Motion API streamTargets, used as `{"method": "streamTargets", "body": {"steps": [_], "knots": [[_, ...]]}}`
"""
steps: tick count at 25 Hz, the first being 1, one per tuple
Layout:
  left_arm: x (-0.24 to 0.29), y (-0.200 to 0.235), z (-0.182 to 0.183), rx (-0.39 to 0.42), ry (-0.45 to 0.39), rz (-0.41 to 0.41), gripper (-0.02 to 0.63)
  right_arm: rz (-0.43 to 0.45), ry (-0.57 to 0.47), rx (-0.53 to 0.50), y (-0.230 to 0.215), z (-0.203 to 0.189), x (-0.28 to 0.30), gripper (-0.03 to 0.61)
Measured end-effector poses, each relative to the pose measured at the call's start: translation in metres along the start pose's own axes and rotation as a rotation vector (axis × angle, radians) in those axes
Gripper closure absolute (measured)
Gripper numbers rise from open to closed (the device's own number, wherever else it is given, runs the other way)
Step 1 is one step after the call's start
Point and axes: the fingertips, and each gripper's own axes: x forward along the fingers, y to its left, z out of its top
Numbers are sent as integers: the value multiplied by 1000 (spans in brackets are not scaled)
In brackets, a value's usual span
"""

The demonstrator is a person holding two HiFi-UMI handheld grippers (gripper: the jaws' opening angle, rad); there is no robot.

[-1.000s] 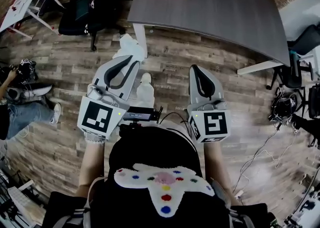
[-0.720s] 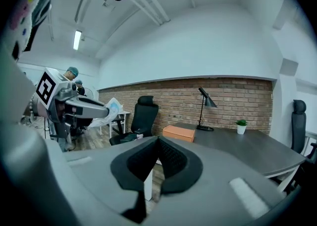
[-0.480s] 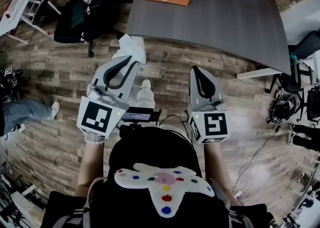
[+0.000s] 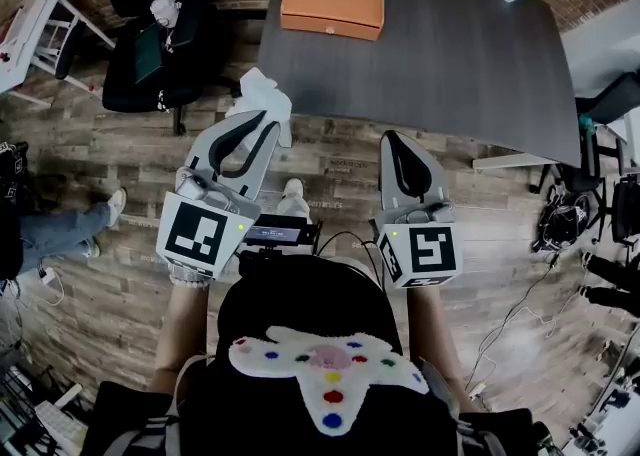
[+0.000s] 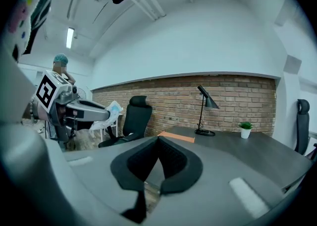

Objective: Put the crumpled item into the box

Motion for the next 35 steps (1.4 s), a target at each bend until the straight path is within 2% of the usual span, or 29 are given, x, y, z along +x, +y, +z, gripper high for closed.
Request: {"method": "streamTargets", "body": {"steps": [16,21,25,35], "knots": [[88,106,11,2,2,-43,568,-51,37,-10,-38,27,126,571],[107,117,9,-14,9,-55,568,-48,54,15,-46,25,141,571],[112,115,7,-23,12,-45,568,-17,86,16,-46,18,144,571],[121,115,8,-32,13,3,568,69,76,-2,-48,18,161,570]]}}
